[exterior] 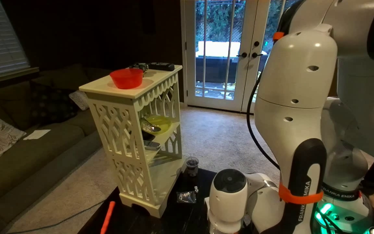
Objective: Move the trash bin to the bottom left corner of the table
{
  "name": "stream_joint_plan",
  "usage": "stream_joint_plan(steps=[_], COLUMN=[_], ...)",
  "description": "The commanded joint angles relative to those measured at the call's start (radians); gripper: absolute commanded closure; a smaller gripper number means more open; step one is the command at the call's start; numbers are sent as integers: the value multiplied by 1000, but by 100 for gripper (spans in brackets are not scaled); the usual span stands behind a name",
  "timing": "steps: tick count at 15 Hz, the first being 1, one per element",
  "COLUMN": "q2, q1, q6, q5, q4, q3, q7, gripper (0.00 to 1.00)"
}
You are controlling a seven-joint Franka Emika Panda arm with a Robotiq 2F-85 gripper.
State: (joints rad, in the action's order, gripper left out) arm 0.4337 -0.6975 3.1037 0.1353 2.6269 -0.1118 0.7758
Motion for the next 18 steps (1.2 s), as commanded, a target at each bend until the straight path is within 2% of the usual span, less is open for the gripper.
stream_joint_plan(steps=[1, 4, 6, 7, 9, 11, 14, 17, 18], q2=[-2, -12, -53, -67, -102, -154, -282, -344, -272], q1=[-38, -47, -83, -109, -203, -303, -364, -433, -389], q6=[20, 16, -1, -6, -34, -86, -179, -174, -142], q5=[18, 21, 28, 29, 7, -42, -72, -126, -69], q4=[-2, -3, 23, 28, 33, 41, 69, 67, 39], q3=[9, 9, 49, 80, 206, 352, 484, 641, 565], q7=[-36, -47, -26, -14, 9, 45, 63, 222, 120], gripper=[57, 36, 23, 15, 2, 0, 0, 0, 0])
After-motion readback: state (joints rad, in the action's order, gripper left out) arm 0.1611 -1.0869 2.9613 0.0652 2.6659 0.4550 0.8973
